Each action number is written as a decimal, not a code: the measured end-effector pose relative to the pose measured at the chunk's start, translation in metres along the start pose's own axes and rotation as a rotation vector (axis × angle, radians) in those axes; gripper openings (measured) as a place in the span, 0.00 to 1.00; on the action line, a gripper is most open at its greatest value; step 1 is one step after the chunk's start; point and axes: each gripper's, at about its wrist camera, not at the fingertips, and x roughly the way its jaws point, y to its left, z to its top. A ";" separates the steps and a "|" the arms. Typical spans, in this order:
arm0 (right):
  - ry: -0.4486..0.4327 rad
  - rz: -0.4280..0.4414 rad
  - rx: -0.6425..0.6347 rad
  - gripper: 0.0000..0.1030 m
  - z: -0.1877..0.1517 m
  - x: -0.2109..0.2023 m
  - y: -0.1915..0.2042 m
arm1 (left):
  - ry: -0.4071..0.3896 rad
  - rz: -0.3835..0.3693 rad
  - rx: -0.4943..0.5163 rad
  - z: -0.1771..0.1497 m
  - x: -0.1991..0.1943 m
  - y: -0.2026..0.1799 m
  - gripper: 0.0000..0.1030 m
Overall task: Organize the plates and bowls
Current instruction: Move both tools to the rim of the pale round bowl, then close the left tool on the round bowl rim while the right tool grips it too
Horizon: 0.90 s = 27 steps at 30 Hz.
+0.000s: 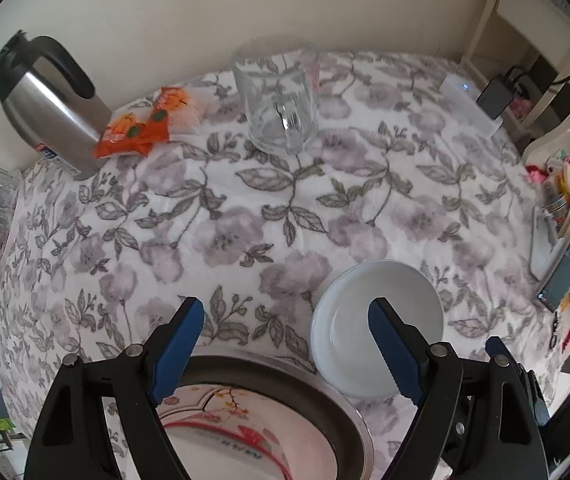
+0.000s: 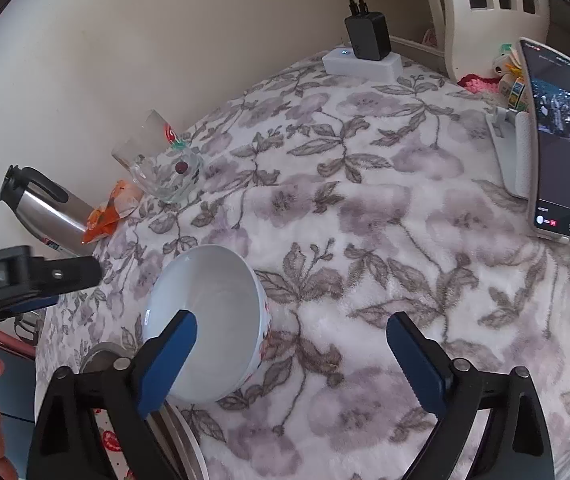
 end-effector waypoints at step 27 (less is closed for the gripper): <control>0.110 0.023 -0.068 0.42 -0.009 0.040 0.017 | 0.156 -0.009 0.028 0.006 0.067 -0.023 0.48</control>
